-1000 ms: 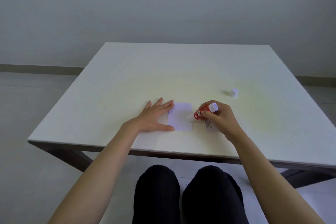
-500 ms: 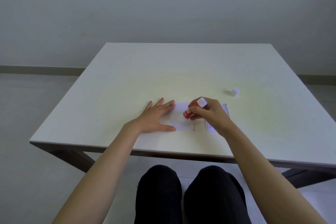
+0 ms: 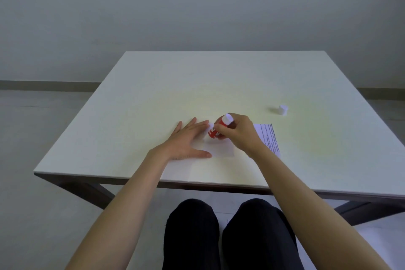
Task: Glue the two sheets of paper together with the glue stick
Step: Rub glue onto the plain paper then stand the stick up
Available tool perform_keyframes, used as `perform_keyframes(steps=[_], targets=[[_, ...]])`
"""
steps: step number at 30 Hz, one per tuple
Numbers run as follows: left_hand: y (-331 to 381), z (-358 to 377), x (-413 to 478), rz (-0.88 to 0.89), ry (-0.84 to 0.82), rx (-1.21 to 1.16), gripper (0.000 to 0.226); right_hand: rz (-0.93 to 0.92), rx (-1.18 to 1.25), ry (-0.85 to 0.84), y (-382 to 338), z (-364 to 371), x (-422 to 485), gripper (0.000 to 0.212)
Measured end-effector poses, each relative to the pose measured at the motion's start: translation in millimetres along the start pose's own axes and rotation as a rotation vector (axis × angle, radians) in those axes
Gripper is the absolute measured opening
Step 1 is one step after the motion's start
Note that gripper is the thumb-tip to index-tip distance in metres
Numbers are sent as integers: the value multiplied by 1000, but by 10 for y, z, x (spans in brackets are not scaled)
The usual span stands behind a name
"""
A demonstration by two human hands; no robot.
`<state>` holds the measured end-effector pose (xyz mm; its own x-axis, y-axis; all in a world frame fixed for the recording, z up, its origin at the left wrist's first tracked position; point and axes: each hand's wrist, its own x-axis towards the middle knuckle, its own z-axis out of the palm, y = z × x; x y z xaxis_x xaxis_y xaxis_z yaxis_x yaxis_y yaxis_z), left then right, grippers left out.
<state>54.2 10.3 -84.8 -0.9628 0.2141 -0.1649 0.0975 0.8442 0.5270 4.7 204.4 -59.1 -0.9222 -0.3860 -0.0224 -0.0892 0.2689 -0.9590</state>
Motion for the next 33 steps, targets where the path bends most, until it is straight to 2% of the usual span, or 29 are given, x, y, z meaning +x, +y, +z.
perform_keyframes(steps=[7,9,12,14,16,19,22,24,29,33], targets=[[10,-3,-13,-31,-6,-30,103,40,60,200,-39,-173,167,10],[13,0,-13,-33,-9,-15,105,20,70,160,-37,-165,107,10],[13,-4,-11,-44,-7,-10,104,26,89,-27,18,-139,-30,9],[15,-6,-17,-38,-4,-18,102,65,87,-81,59,-185,-62,8],[22,-5,-24,-33,0,-24,102,99,174,-27,82,-276,-46,9],[44,-11,-36,-32,2,-37,102,96,243,146,64,-442,-16,10],[47,-16,-54,-96,-10,-68,102,92,292,236,65,-551,-38,8],[51,-19,-70,-135,-12,-101,101,100,405,228,65,-582,-98,7],[117,-123,-82,-39,23,-290,81,245,919,177,9,-433,-275,9],[418,-127,-59,-9,365,-611,45,343,1212,114,-58,-173,-358,12]])
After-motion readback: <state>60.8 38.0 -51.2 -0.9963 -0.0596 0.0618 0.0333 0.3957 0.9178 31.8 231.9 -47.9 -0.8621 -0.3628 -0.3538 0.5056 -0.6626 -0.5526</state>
